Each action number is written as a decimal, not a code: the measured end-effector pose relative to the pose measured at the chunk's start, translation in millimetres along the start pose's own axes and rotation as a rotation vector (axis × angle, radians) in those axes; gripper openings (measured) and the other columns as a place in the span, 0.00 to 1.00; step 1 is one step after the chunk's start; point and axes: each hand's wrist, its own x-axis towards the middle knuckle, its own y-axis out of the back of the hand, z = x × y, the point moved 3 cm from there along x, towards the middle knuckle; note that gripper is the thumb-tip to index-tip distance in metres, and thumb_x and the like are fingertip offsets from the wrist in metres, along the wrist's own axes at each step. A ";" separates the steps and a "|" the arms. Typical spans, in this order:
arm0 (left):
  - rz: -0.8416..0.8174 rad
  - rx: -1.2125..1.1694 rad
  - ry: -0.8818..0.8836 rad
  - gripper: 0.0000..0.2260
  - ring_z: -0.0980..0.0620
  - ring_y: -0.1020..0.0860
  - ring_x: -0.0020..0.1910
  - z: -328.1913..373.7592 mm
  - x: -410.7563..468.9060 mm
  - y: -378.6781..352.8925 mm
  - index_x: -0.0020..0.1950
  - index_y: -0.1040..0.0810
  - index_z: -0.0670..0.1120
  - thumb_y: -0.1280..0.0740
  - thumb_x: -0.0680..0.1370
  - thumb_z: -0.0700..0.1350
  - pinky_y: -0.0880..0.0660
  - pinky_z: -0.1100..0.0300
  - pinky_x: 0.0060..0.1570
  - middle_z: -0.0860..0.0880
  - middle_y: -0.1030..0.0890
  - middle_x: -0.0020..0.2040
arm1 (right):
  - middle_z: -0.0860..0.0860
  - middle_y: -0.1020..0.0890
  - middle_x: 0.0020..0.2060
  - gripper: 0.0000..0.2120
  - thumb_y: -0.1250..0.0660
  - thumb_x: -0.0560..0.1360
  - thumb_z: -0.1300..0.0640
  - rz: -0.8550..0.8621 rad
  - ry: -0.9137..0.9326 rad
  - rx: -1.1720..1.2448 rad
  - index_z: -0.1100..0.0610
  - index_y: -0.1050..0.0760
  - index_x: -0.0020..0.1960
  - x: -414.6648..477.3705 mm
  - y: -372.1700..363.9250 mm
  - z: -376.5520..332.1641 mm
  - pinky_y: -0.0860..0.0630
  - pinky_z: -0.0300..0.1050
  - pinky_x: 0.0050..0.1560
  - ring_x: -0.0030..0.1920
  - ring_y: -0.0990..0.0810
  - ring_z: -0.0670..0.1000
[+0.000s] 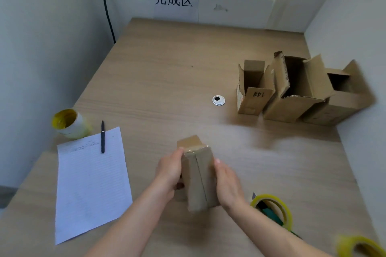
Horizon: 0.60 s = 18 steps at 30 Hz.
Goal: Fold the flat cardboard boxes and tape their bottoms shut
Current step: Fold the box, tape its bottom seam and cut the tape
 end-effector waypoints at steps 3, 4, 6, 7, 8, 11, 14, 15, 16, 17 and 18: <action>-0.097 -0.045 -0.283 0.13 0.48 0.19 0.45 42.7 -3.5 -12.0 0.51 0.21 0.47 0.33 0.68 0.42 0.24 0.53 0.43 0.47 0.16 0.49 | 0.52 0.15 0.51 0.32 0.53 0.78 0.33 0.047 -0.069 0.413 0.56 0.21 0.52 25.4 17.0 -32.3 0.28 0.52 0.56 0.55 0.20 0.50; -0.127 -0.062 -0.366 0.18 0.50 0.19 0.49 51.0 -5.4 -14.4 0.53 0.22 0.48 0.35 0.64 0.39 0.23 0.54 0.43 0.47 0.16 0.52 | 0.55 0.15 0.50 0.32 0.53 0.79 0.33 0.045 -0.114 0.520 0.57 0.22 0.49 33.1 22.7 -40.3 0.30 0.53 0.54 0.53 0.20 0.51; -0.148 -0.099 -0.474 0.21 0.52 0.20 0.55 59.5 -8.8 -16.3 0.56 0.23 0.47 0.37 0.66 0.32 0.23 0.57 0.43 0.47 0.17 0.54 | 0.57 0.16 0.46 0.32 0.54 0.78 0.30 0.039 -0.165 0.639 0.55 0.24 0.43 43.6 33.8 -49.1 0.33 0.55 0.53 0.50 0.21 0.51; -0.156 -0.112 -0.481 0.20 0.52 0.20 0.56 58.8 -10.1 -15.5 0.55 0.23 0.45 0.37 0.68 0.28 0.22 0.58 0.44 0.47 0.18 0.54 | 0.56 0.17 0.42 0.33 0.55 0.77 0.29 0.047 -0.181 0.671 0.54 0.26 0.40 46.9 38.3 -47.9 0.34 0.56 0.54 0.49 0.21 0.51; -0.167 -0.122 -0.455 0.18 0.51 0.21 0.56 55.2 -11.3 -14.7 0.55 0.23 0.45 0.38 0.70 0.28 0.23 0.59 0.44 0.47 0.18 0.53 | 0.54 0.19 0.39 0.32 0.55 0.78 0.30 0.040 -0.199 0.693 0.54 0.27 0.38 48.7 41.4 -44.9 0.34 0.57 0.56 0.47 0.23 0.51; -0.182 -0.108 -0.247 0.11 0.51 0.23 0.47 30.4 -9.3 -10.6 0.49 0.22 0.48 0.38 0.69 0.45 0.34 0.55 0.44 0.51 0.18 0.43 | 0.50 0.17 0.40 0.28 0.51 0.80 0.33 -0.005 -0.301 0.670 0.53 0.29 0.37 48.1 43.8 -24.2 0.32 0.57 0.59 0.48 0.22 0.51; -0.202 -0.043 -0.122 0.11 0.50 0.23 0.45 5.4 -6.7 -10.8 0.52 0.22 0.49 0.38 0.80 0.55 0.32 0.51 0.48 0.50 0.19 0.45 | 0.49 0.16 0.50 0.18 0.38 0.78 0.38 -0.041 -0.347 0.546 0.54 0.27 0.45 39.0 37.9 -6.1 0.26 0.59 0.61 0.53 0.20 0.51; -0.204 -0.014 -0.124 0.12 0.50 0.22 0.48 1.1 -7.6 -12.7 0.55 0.22 0.48 0.38 0.81 0.55 0.28 0.50 0.49 0.50 0.18 0.48 | 0.51 0.17 0.50 0.17 0.33 0.76 0.40 -0.023 -0.316 0.458 0.55 0.26 0.48 37.1 36.7 -2.5 0.23 0.57 0.58 0.51 0.20 0.50; -0.196 0.037 -0.146 0.11 0.49 0.22 0.50 -1.4 -8.2 -14.7 0.57 0.22 0.48 0.35 0.80 0.54 0.24 0.48 0.49 0.50 0.18 0.51 | 0.51 0.19 0.50 0.18 0.29 0.74 0.42 -0.007 -0.270 0.364 0.55 0.27 0.51 34.9 35.9 -3.5 0.22 0.52 0.53 0.48 0.21 0.50; -0.179 0.095 -0.178 0.11 0.49 0.21 0.51 -2.8 -8.8 -16.6 0.58 0.23 0.49 0.31 0.79 0.51 0.22 0.48 0.49 0.49 0.19 0.53 | 0.51 0.20 0.49 0.19 0.26 0.72 0.44 -0.001 -0.234 0.271 0.54 0.28 0.53 32.7 34.9 -6.1 0.23 0.48 0.48 0.46 0.22 0.49; -0.155 0.138 -0.202 0.10 0.48 0.20 0.49 -3.0 -8.3 -18.7 0.58 0.23 0.49 0.29 0.77 0.47 0.20 0.48 0.47 0.48 0.18 0.52 | 0.49 0.21 0.49 0.22 0.23 0.70 0.45 0.007 -0.207 0.177 0.53 0.30 0.55 31.4 34.1 -9.7 0.24 0.46 0.47 0.46 0.22 0.47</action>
